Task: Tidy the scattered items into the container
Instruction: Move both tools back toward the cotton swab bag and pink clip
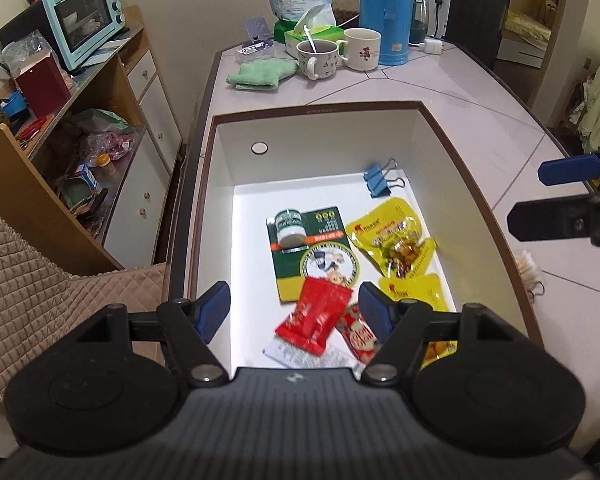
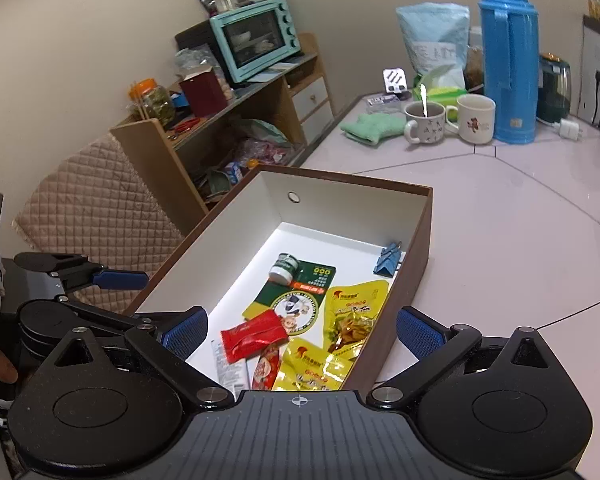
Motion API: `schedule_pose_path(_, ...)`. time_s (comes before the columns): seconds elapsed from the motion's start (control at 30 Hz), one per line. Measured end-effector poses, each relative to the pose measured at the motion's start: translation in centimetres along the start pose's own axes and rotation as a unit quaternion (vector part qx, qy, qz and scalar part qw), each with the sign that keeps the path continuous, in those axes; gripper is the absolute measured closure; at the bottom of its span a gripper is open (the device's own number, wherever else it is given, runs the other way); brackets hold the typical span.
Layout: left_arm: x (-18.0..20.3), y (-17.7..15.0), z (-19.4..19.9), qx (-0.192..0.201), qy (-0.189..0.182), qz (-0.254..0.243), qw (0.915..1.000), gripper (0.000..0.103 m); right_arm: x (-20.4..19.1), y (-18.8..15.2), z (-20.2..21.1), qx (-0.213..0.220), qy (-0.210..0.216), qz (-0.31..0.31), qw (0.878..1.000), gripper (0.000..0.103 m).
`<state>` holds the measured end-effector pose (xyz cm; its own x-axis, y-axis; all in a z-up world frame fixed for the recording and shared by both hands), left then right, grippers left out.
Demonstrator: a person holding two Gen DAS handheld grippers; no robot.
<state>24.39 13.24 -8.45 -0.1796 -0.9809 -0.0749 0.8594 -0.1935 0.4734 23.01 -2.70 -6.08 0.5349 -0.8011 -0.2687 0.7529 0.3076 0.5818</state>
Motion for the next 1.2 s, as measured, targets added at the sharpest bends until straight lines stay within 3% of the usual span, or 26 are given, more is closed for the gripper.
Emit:
schedule_pose_path(0.23, 0.7, -1.7, 2.0, 0.007, 0.01, 0.003, 0.9999, 0.03, -1.7, -1.8, 1.3, -0.003, -0.006, 0.028, 1.0, 0.0)
schedule_pose_path(0.8, 3.3, -5.4, 6.1, 0.018, 0.027, 0.012, 0.9994, 0.029, -2.5, -4.9, 4.3, 0.001, 0.025, 0.044, 0.999, 0.0)
schedule_pose_path(1.2, 7.1, -6.8, 7.8, 0.021, 0.033, 0.031, 0.9987, 0.029, 2.6, -8.0, 7.7, -0.002, 0.032, 0.027, 0.999, 0.0)
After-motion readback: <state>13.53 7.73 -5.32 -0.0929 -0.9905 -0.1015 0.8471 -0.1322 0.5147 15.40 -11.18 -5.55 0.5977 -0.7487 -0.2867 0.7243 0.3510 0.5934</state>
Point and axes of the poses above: each gripper's, at about its wrist camera, not at the fingertips, and z roughly against the way its jaws point, x to its right, y to its top, the point moved 9 cm from there along -z, roughly the way its jaws point, and after that the axes turned 7 degrees about -x, right-handed, at the moved point
